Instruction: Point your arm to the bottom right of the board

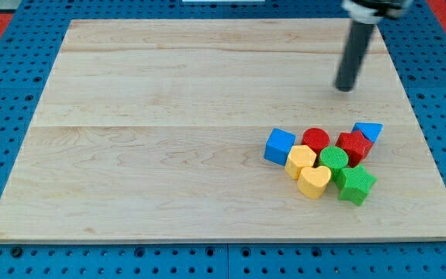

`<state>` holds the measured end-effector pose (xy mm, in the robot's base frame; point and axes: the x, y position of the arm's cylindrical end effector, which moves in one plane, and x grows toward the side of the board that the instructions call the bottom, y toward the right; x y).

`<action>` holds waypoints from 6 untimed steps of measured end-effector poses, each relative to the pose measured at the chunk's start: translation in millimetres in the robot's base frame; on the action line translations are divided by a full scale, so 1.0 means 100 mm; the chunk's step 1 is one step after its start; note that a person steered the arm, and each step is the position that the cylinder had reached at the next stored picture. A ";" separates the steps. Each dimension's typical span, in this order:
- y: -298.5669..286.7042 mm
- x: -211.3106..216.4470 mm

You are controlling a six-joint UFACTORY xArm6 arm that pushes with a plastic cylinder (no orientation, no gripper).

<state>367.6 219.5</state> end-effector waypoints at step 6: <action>0.33 2.28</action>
